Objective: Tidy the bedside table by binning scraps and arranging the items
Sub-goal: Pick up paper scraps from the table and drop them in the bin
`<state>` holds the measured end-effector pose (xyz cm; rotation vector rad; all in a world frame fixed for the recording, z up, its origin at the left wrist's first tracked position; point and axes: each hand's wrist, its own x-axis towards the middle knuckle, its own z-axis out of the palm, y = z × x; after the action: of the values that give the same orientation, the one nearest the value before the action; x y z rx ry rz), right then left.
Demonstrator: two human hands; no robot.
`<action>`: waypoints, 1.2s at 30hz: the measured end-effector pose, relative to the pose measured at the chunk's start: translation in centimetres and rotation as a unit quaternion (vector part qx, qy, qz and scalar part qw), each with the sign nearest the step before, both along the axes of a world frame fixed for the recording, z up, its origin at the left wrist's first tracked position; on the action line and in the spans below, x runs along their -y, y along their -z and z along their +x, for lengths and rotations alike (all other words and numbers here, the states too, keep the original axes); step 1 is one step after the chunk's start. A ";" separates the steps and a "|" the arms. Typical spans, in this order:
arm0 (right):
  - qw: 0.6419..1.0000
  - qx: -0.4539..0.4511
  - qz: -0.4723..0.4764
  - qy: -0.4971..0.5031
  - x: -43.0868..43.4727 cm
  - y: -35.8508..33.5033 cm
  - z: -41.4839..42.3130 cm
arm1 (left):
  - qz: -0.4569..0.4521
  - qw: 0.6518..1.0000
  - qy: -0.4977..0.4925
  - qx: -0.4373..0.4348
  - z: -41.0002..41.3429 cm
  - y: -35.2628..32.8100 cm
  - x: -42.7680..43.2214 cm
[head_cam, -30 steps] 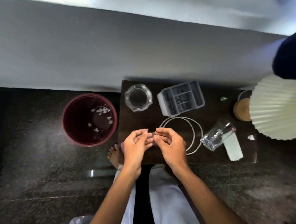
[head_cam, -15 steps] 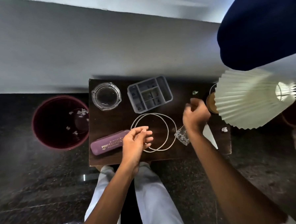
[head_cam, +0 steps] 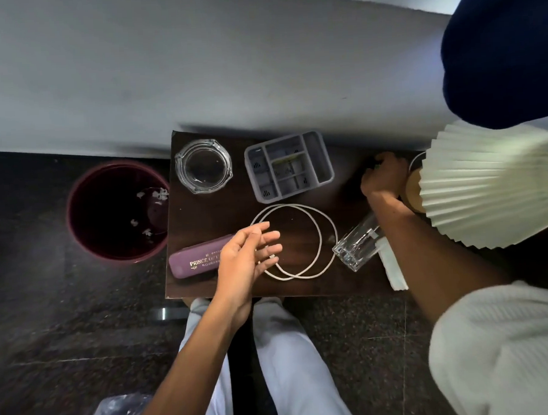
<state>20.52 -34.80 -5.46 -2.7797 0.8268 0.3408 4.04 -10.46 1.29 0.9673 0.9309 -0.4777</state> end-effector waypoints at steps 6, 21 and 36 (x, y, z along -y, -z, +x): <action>0.987 0.070 0.111 0.093 -2.1 -1.4 -0.5 | -0.004 0.999 -0.033 -0.009 0.7 0.1 -0.9; 0.896 0.089 0.423 0.098 -15.8 -9.7 -16.0 | -0.012 1.000 -0.016 0.019 0.1 -0.6 -3.0; 0.891 0.007 0.455 -0.005 -24.0 -7.6 -16.6 | 0.111 0.992 0.037 0.055 -1.8 -0.1 -11.2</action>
<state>3.90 -10.81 2.13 -1.8963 0.4599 0.5372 2.29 0.71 1.37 1.2225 0.8635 -0.3845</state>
